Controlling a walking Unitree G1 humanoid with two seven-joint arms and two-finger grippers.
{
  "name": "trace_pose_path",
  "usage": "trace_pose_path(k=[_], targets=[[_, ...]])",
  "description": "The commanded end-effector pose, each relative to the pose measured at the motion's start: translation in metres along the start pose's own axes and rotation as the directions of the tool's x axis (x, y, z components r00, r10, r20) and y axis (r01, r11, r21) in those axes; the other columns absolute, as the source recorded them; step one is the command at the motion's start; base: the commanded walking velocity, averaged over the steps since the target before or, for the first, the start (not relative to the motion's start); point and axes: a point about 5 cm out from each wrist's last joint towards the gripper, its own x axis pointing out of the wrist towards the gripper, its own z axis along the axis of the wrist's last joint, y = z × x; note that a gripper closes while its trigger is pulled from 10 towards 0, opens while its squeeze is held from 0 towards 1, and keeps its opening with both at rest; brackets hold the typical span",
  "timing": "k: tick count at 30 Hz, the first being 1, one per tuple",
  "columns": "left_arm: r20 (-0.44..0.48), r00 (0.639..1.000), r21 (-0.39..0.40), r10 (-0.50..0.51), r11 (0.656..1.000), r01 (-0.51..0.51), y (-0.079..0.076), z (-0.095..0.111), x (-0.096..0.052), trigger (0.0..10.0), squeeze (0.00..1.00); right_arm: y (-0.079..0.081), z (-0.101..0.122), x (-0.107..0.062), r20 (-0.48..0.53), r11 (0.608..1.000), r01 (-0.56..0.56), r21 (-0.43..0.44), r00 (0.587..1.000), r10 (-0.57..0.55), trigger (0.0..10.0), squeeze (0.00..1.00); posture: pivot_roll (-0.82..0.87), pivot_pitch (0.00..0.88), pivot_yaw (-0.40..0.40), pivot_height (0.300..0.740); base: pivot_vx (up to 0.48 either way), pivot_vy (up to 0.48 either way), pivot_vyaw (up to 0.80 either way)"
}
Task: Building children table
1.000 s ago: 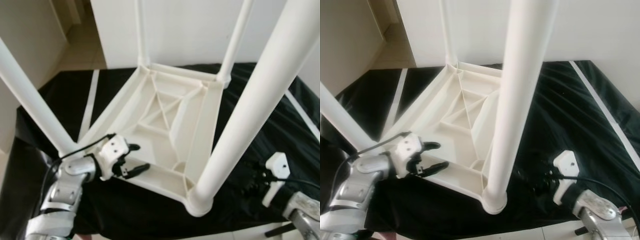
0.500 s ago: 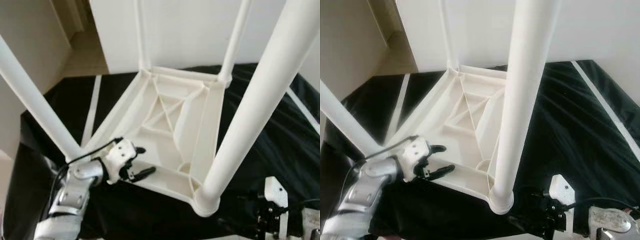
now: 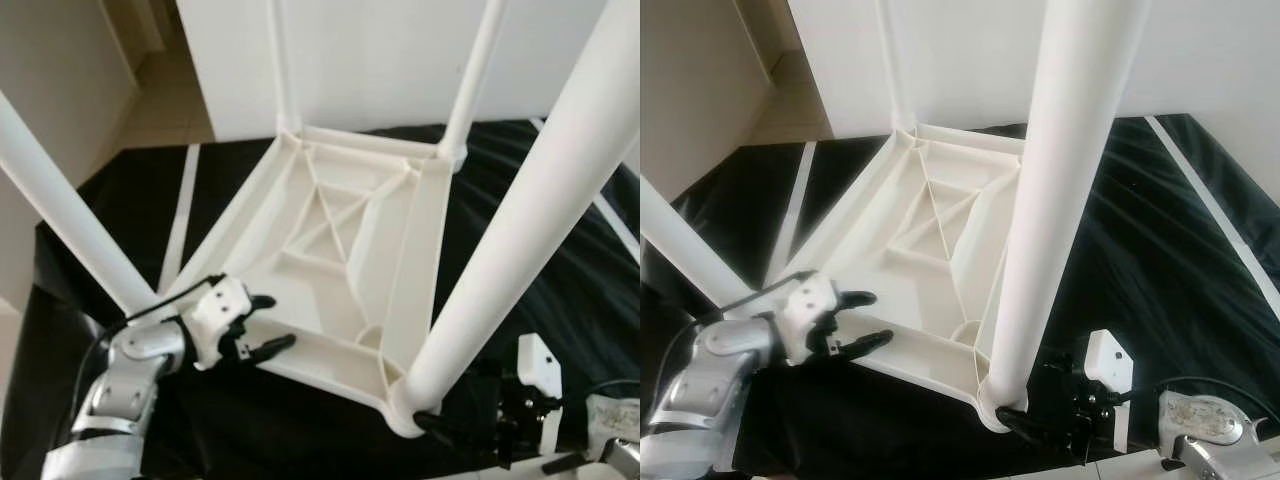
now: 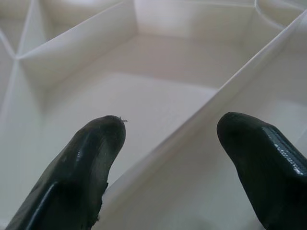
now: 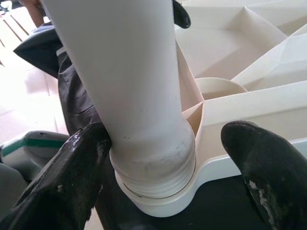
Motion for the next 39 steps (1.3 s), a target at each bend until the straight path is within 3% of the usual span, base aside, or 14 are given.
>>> trace_pose_path(k=[1,10,16,24,26,30,32,39], targets=[[-0.056,0.997,-0.006,-0.059,0.998,0.059,-0.003,-0.010,-0.004,10.0,0.00,0.001,0.000,0.004,0.008,1.000,0.003,-0.019,1.000,-0.003,10.0,0.00,-0.01,0.030,0.039,0.740,0.000,0.000,0.00],[-0.133,0.980,0.028,-0.150,0.987,0.156,-0.012,-0.016,-0.010,10.0,0.00,-0.013,-0.003,0.023,0.102,0.988,0.155,0.007,0.983,-0.155,10.0,0.00,-0.01,0.023,0.037,0.740,0.000,0.000,0.00],[-0.207,0.954,0.040,-0.218,0.972,0.231,-0.024,-0.027,-0.013,10.0,0.00,-0.012,-0.005,0.034,0.131,0.984,0.175,0.035,0.975,-0.178,10.0,0.00,-0.01,0.024,0.037,0.740,0.000,0.000,0.00],[-0.257,0.918,-0.001,-0.303,0.949,0.314,-0.040,-0.034,-0.018,10.0,0.00,-0.026,-0.008,0.033,0.123,0.969,0.246,0.017,0.961,-0.246,10.0,0.00,-0.01,0.029,0.034,0.740,0.000,0.000,0.00],[-0.257,0.918,-0.001,-0.303,0.949,0.314,-0.040,-0.034,-0.018,10.0,0.00,-0.026,-0.008,0.033,0.123,0.969,0.246,0.017,0.961,-0.246,10.0,0.00,-0.01,0.029,0.034,0.740,0.000,0.000,0.00],[-0.228,0.921,-0.007,-0.315,0.947,0.322,-0.046,-0.028,-0.014,10.0,0.00,-0.042,-0.011,0.030,0.116,0.949,0.316,0.012,0.942,-0.315,10.0,0.00,-0.01,0.035,0.032,0.740,0.000,0.000,0.00],[-0.151,0.940,-0.005,-0.306,0.951,0.309,-0.050,-0.017,-0.006,10.0,0.00,-0.055,-0.013,0.027,0.112,0.929,0.371,0.012,0.922,-0.370,10.0,0.00,0.00,0.039,0.029,0.740,0.000,0.000,0.00],[-0.066,0.961,0.019,-0.268,0.963,0.270,-0.049,-0.004,0.006,10.0,0.00,-0.066,-0.015,0.022,0.107,0.911,0.412,0.001,0.906,-0.410,10.0,0.00,0.01,0.046,0.017,0.740,0.000,0.000,0.00]])
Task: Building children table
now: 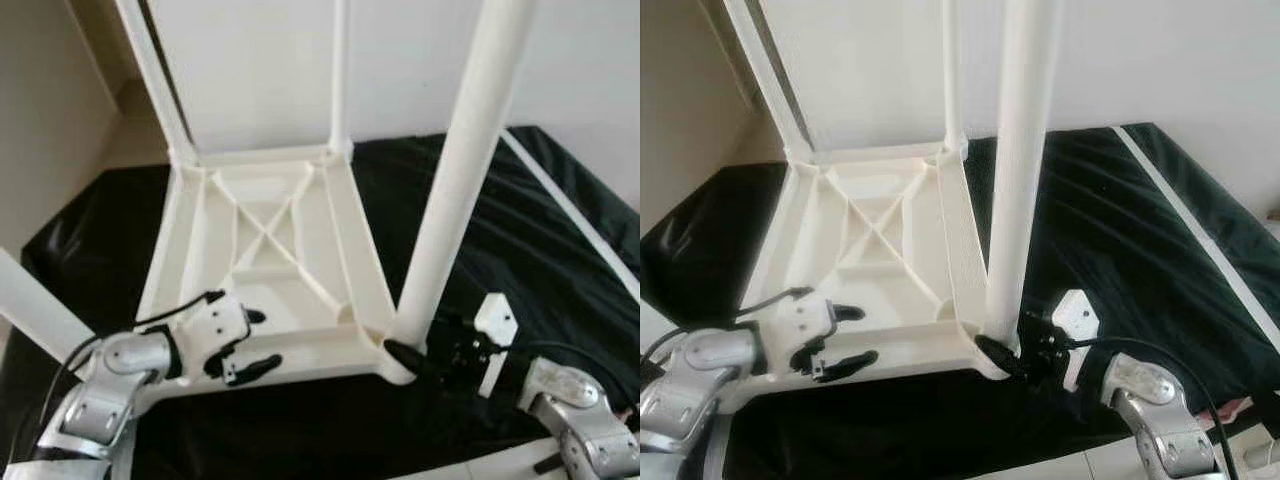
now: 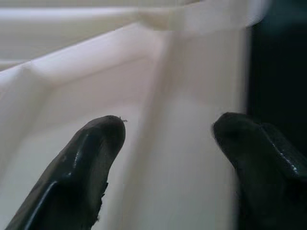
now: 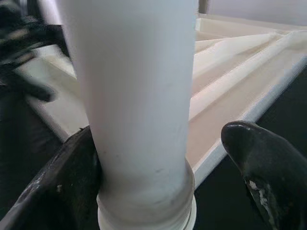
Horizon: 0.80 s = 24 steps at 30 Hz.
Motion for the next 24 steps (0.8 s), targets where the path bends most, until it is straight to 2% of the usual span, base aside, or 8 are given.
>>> trace_pose_path(k=[1,6,8,9,11,17,19,24], targets=[[0.016,0.997,-0.049,-0.078,0.996,0.078,-0.012,-0.004,0.013,10.0,0.00,-0.020,-0.003,-0.010,-0.037,0.990,0.137,-0.024,0.990,-0.138,10.0,0.00,0.01,0.047,0.013,0.740,0.000,0.000,0.00],[0.138,0.990,0.026,-0.008,1.000,0.004,-0.003,0.020,0.036,10.0,0.00,-0.028,-0.001,-0.014,-0.026,0.985,0.172,-0.022,0.985,-0.173,10.0,0.00,0.01,0.046,0.011,0.740,0.000,0.000,0.00],[0.192,0.981,0.033,0.017,0.999,-0.023,-0.003,0.031,0.050,10.0,0.00,-0.023,0.001,-0.011,-0.007,0.989,0.148,-0.012,0.989,-0.148,10.0,0.00,0.00,0.041,0.016,0.740,0.000,0.000,0.00],[0.192,0.981,0.033,0.017,0.999,-0.023,-0.003,0.031,0.050,10.0,0.00,-0.023,0.001,-0.011,-0.007,0.989,0.148,-0.012,0.989,-0.148,10.0,0.00,0.00,0.041,0.016,0.740,0.000,0.000,0.00],[0.264,0.964,0.018,0.036,0.999,-0.042,-0.006,0.049,0.067,10.0,0.00,-0.011,0.002,-0.002,0.018,0.996,0.084,-0.001,0.996,-0.084,10.0,0.00,-0.01,0.040,0.026,0.740,0.000,0.000,0.00],[0.300,0.954,0.033,0.023,0.999,-0.034,-0.008,0.059,0.076,10.0,0.00,-0.011,0.004,0.012,0.042,0.998,0.069,-0.010,0.997,-0.069,10.0,0.00,-0.03,0.036,0.039,0.740,0.000,0.000,0.00],[0.339,0.939,0.065,0.057,0.994,-0.084,-0.005,0.065,0.082,10.0,0.00,-0.009,0.005,0.023,0.059,0.999,0.054,-0.002,0.997,-0.053,10.0,0.00,-0.04,0.034,0.042,0.740,0.000,0.000,0.00],[0.339,0.937,0.032,0.081,0.995,-0.098,0.001,0.070,0.091,10.0,0.00,-0.006,0.007,0.041,0.090,0.999,0.053,-0.005,0.995,-0.052,10.0,0.00,-0.04,0.026,0.044,0.740,0.000,0.000,0.00]])
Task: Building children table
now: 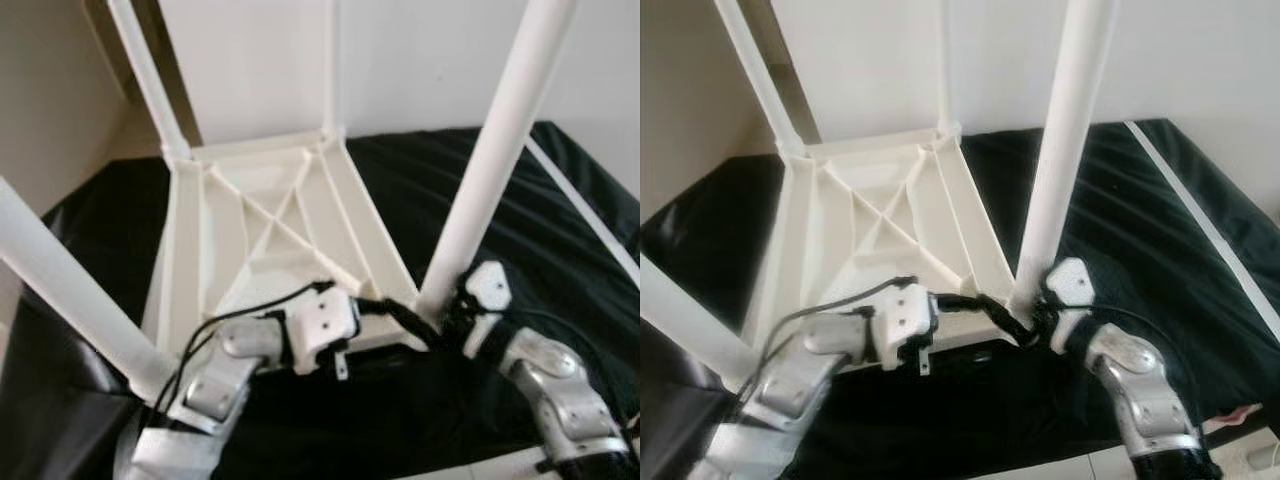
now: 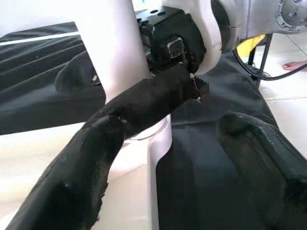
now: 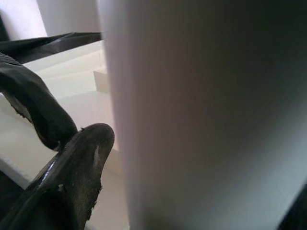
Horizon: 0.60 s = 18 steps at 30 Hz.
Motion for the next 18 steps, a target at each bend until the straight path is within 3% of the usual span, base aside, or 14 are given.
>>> trace_pose_path(k=[1,3,4,5,11,18], targets=[[-0.007,0.971,-0.022,0.240,0.971,-0.240,0.013,-0.001,0.003,10.0,0.00,0.007,-0.001,0.009,0.006,1.000,-0.028,-0.009,1.000,0.028,10.0,0.00,-0.03,0.025,0.040,0.740,0.000,0.000,0.00],[-0.013,0.969,-0.045,0.245,0.968,-0.246,0.015,-0.001,0.005,10.0,0.00,0.005,-0.001,0.011,0.007,1.000,-0.003,-0.013,1.000,0.004,10.0,0.00,-0.02,0.026,0.026,0.740,0.000,0.000,0.00],[-0.009,0.968,-0.053,0.249,0.967,-0.249,0.016,-0.001,0.006,10.0,0.00,0.003,-0.003,0.011,-0.001,1.000,0.009,-0.010,1.000,-0.009,6.0,0.00,-0.02,0.026,0.026,0.740,0.000,0.000,0.00],[-0.003,0.965,-0.055,0.261,0.964,-0.261,0.016,-0.001,0.007,10.0,0.00,0.002,-0.004,0.010,-0.005,1.000,0.025,-0.008,1.000,-0.025,0.3,0.00,-0.01,0.032,0.012,0.740,0.000,0.000,0.00],[-0.025,0.947,-0.066,0.319,0.945,-0.320,0.020,-0.005,0.014,10.0,0.00,-0.006,-0.010,0.000,-0.030,0.995,0.092,0.029,0.995,-0.091,0.0,0.00,0.00,0.040,-0.005,0.740,0.000,0.000,0.00],[-0.074,0.928,-0.103,0.366,0.923,-0.372,0.022,-0.013,0.008,10.0,0.00,-0.009,-0.017,-0.003,-0.070,0.977,0.201,0.075,0.978,-0.196,0.0,0.00,-0.01,0.045,-0.008,0.740,0.000,0.000,0.00]])
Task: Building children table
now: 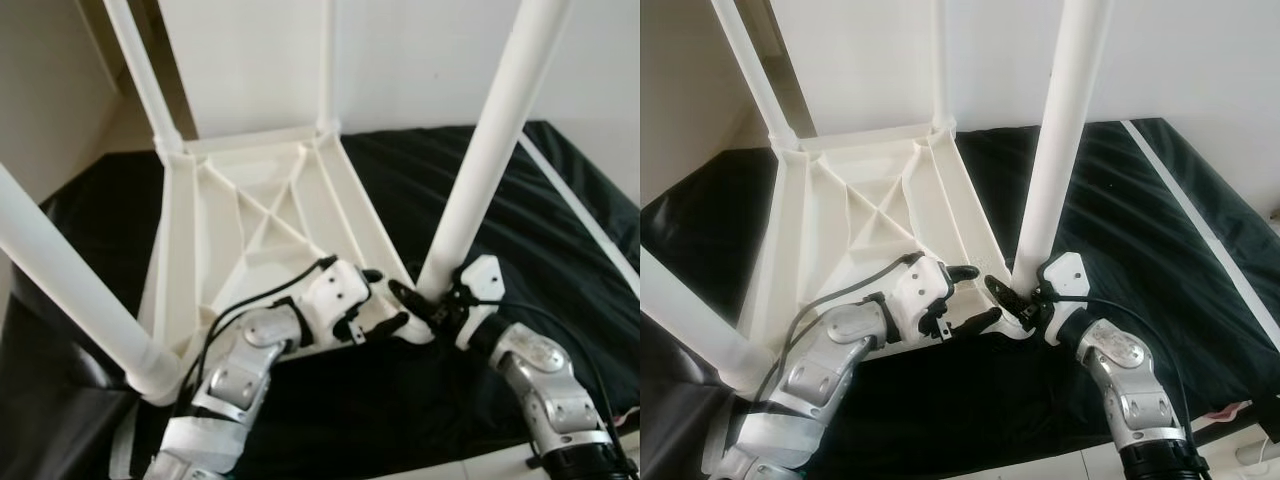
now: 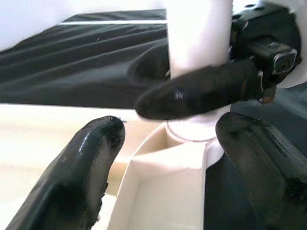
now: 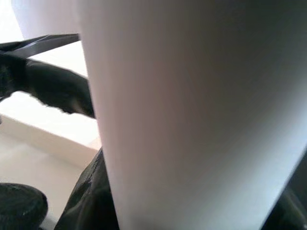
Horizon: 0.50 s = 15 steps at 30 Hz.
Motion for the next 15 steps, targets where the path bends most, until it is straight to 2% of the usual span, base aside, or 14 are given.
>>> trace_pose_path(k=[1,3,5,7,8,10,13,14,15], targets=[[-0.028,0.995,-0.010,0.098,0.995,-0.099,0.005,-0.006,-0.002,10.0,0.00,-0.005,-0.013,-0.006,-0.072,0.993,0.104,0.048,0.992,-0.100,10.0,0.00,-0.01,0.045,-0.008,0.740,0.000,0.000,0.00],[-0.034,0.992,-0.022,0.124,0.992,-0.125,0.007,-0.007,-0.005,10.0,0.00,-0.009,-0.015,-0.006,-0.089,0.978,0.206,0.043,0.975,-0.201,10.0,0.00,-0.02,0.046,-0.004,0.740,0.000,0.000,0.00],[-0.034,0.992,-0.022,0.124,0.992,-0.125,0.007,-0.007,-0.005,10.0,0.00,-0.009,-0.015,-0.006,-0.089,0.978,0.206,0.043,0.975,-0.201,10.0,0.00,-0.02,0.046,-0.004,0.740,0.000,0.000,0.00],[-0.033,0.984,-0.054,0.174,0.983,-0.176,0.012,-0.006,-0.007,10.0,0.00,-0.008,-0.018,-0.006,-0.106,0.953,0.298,0.049,0.950,-0.292,10.0,0.00,-0.04,0.041,0.004,0.740,0.000,0.000,0.00],[-0.033,0.984,-0.054,0.174,0.983,-0.176,0.012,-0.006,-0.007,10.0,0.00,-0.008,-0.018,-0.006,-0.106,0.953,0.298,0.049,0.950,-0.292,10.0,0.00,-0.04,0.041,0.004,0.740,0.000,0.000,0.00],[-0.030,0.976,-0.078,0.215,0.973,-0.217,0.015,-0.006,-0.011,10.0,0.00,-0.004,-0.019,-0.005,-0.117,0.917,0.394,0.060,0.915,-0.385,10.0,0.00,-0.05,0.031,0.007,0.740,0.000,0.000,0.00],[-0.028,0.974,-0.086,0.225,0.970,-0.226,0.016,-0.005,-0.011,10.0,0.00,-0.003,-0.019,-0.005,-0.125,0.895,0.442,0.063,0.893,-0.432,10.0,0.00,-0.05,0.031,0.007,0.740,0.000,0.000,0.00],[-0.027,0.970,-0.091,0.241,0.966,-0.242,0.018,-0.005,-0.011,10.0,0.00,-0.005,-0.020,-0.005,-0.145,0.862,0.504,0.056,0.858,-0.493,10.0,0.00,-0.06,0.025,0.006,0.740,0.000,0.000,0.00],[-0.027,0.970,-0.091,0.241,0.966,-0.242,0.018,-0.005,-0.011,10.0,0.00,-0.005,-0.020,-0.005,-0.145,0.862,0.504,0.056,0.858,-0.493,10.0,0.00,-0.06,0.025,0.006,0.740,0.000,0.000,0.00]])
